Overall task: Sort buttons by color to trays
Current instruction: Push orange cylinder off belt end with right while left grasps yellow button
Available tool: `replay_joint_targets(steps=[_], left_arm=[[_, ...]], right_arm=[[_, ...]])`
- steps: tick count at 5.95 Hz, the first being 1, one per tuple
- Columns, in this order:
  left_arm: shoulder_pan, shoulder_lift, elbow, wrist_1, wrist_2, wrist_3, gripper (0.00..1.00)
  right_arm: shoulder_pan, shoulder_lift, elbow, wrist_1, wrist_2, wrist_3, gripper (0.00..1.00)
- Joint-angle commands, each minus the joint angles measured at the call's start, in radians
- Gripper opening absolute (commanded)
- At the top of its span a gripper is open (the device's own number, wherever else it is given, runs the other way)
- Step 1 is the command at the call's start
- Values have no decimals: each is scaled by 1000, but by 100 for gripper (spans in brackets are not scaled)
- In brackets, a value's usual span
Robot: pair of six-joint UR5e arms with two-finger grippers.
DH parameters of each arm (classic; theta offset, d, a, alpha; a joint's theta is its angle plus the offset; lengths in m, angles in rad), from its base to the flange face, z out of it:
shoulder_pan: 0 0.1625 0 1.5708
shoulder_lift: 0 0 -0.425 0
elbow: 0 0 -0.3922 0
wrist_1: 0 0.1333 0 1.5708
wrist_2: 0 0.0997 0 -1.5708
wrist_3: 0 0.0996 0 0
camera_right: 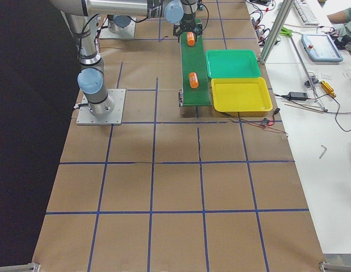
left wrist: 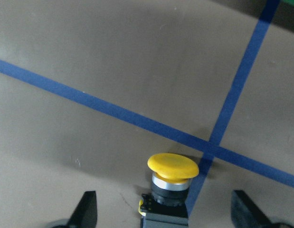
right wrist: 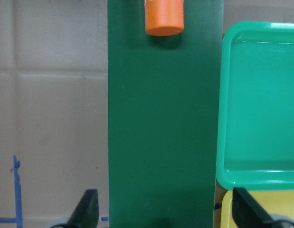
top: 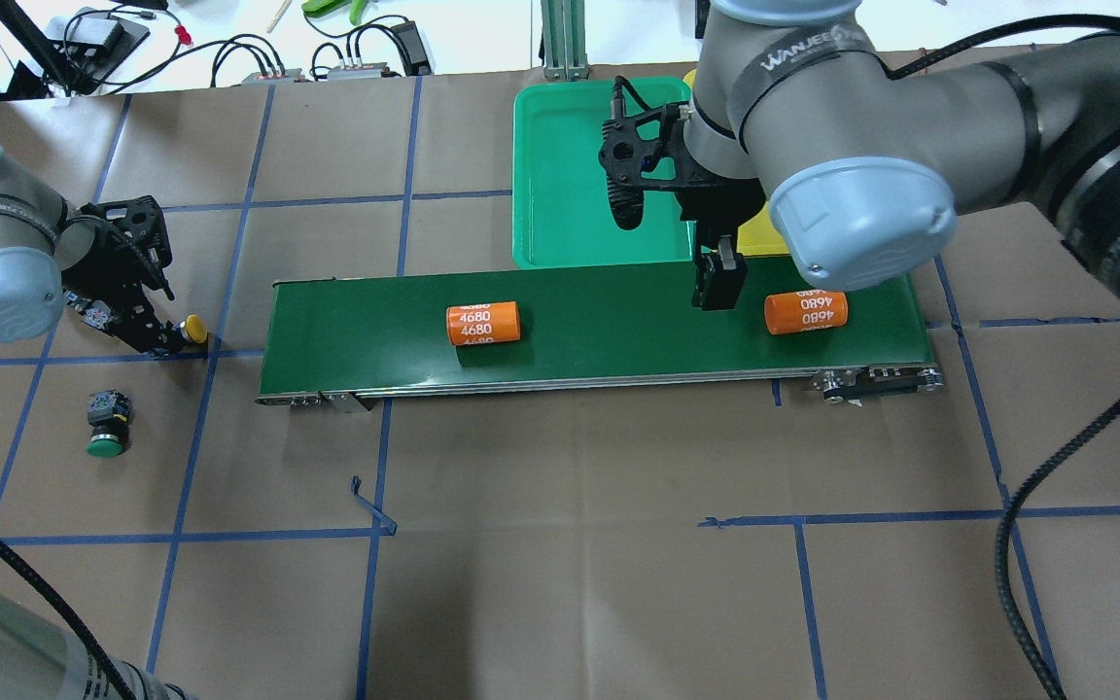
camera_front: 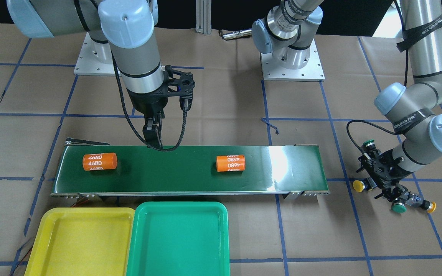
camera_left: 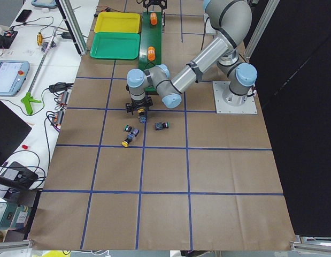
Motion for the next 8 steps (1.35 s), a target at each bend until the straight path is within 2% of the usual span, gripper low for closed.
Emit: replay_joint_targets(steps=[1, 2, 3, 4, 5, 6, 7, 8], left_arm=[[0, -37, -2, 13, 48, 2, 96], [0, -35, -2, 13, 54, 5, 59], [-1, -31, -2, 13, 57, -16, 13], [-1, -19, -1, 12, 56, -36, 1], [-18, 4, 24, -26, 57, -42, 0], [-36, 61, 39, -119, 51, -88, 0], [-117, 131, 42, -190, 48, -105, 0], [-212, 183, 47, -235, 54, -138, 0]], right_arm=[[21, 28, -3, -51, -8, 30, 100], [21, 22, -7, -44, -8, 28, 100], [21, 0, -9, -27, -5, 28, 100], [21, -35, -12, 54, 0, 27, 100], [20, -70, -14, 117, 0, 28, 100], [14, -83, -36, 166, 0, 27, 100], [9, -71, -94, 245, 1, 27, 100], [10, -66, -104, 261, 4, 27, 100]])
